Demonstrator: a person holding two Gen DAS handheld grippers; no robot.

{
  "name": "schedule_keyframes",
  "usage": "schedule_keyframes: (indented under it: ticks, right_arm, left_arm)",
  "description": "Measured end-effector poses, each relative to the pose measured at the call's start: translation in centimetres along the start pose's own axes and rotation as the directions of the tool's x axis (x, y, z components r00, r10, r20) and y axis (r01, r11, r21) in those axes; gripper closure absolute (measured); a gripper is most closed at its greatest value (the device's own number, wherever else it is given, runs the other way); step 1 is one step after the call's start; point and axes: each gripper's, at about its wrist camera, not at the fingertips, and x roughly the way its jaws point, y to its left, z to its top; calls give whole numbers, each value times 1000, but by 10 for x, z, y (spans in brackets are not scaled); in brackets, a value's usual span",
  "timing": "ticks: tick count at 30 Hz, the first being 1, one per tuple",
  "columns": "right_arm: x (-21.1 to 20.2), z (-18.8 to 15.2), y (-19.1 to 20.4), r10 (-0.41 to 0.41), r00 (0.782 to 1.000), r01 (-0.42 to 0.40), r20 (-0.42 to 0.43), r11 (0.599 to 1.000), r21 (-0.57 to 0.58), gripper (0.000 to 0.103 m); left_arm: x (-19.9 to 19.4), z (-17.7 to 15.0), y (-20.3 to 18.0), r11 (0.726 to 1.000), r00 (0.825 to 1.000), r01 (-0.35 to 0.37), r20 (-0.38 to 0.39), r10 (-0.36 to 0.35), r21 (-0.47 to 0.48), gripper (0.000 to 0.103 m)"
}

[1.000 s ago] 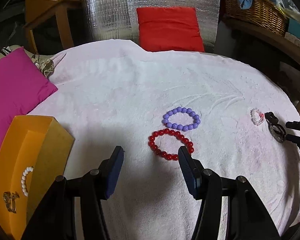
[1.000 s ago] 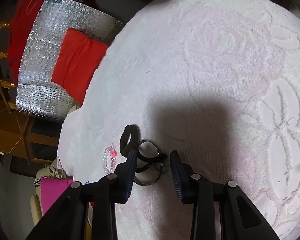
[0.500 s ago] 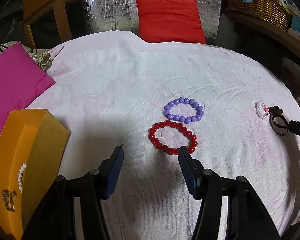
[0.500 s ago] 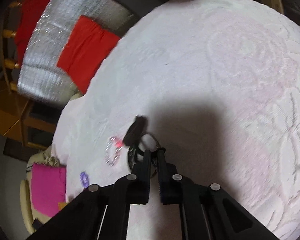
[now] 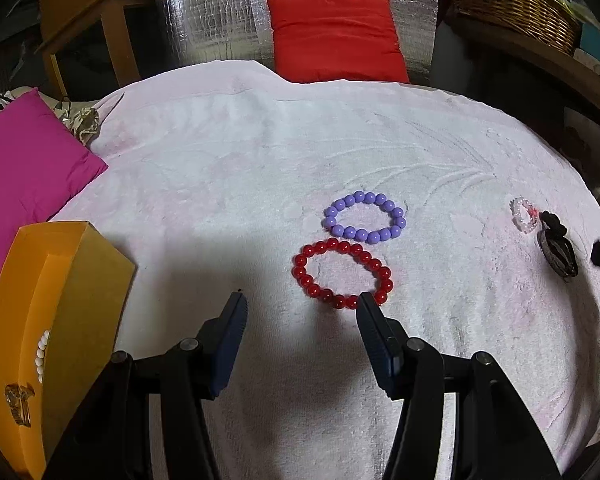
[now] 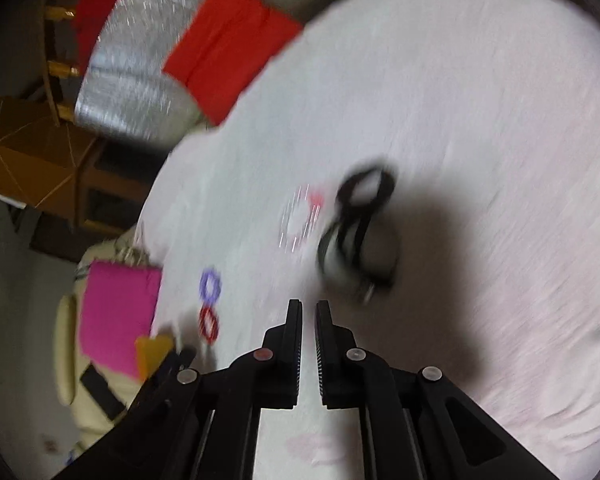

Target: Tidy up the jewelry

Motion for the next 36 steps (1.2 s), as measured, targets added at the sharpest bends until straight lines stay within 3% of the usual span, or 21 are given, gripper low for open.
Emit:
schedule_keyframes:
  ticks: [3, 15, 19, 24, 27, 33, 36]
  right_arm:
    - [-1, 12, -6, -23, 999, 23, 28, 1000, 16, 77]
    - [44, 26, -20, -106, 993, 109, -50, 992, 61, 78]
    - [48, 19, -11, -37, 995, 40, -91, 999, 31, 91]
    - [50, -3, 11, 67, 976, -78, -206, 996, -46, 95]
    - [44, -9, 23, 97, 976, -117, -193, 989, -96, 95]
    - [17, -3, 27, 235, 966, -246, -104, 964, -102, 95]
    - [18, -5, 29, 224, 969, -235, -104, 967, -103, 95]
  left_arm:
    - [-1, 0, -2, 1000, 1000, 8, 1, -8, -1, 45]
    - [-2, 0, -1, 1000, 1000, 9, -1, -9, 4, 45]
    - [-4, -1, 3, 1000, 1000, 9, 1, -9, -7, 45]
    - [-4, -1, 6, 1000, 1000, 13, -2, -13, -20, 45]
    - [-4, 0, 4, 1000, 1000, 14, -2, -14, -20, 45]
    - [-4, 1, 7, 1000, 1000, 12, 1, -12, -21, 45]
    - [-3, 3, 12, 999, 1000, 13, 0, -13, -29, 45]
